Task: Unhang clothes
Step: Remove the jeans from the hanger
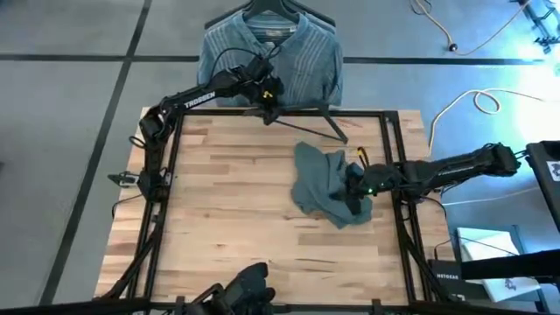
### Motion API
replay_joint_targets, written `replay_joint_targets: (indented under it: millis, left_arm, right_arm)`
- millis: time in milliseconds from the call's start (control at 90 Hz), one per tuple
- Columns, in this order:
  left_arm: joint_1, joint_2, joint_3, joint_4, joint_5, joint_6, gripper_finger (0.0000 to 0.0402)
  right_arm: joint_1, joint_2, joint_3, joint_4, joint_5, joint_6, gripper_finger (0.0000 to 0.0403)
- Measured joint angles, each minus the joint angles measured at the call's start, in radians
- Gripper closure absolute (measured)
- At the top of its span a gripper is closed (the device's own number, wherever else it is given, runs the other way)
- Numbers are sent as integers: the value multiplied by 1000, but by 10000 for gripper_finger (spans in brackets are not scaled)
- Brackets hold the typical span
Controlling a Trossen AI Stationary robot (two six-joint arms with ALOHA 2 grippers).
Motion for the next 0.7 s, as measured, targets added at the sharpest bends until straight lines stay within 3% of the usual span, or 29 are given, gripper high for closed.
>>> replay_joint_targets:
  millis: [156,311,478,700]
  left_arm:
    - [-2,0,0,-5,16,-5,364]
    - [-8,0,0,-44,60,-48,361]
    - [-18,0,0,-149,30,-103,344]
    - [-62,3,0,-297,19,-145,273]
  right_arm:
    - [4,1,0,38,35,-12,190]
    - [4,1,0,33,47,-23,142]
    - [4,1,0,38,40,-23,128]
    - [4,1,19,38,38,-30,136]
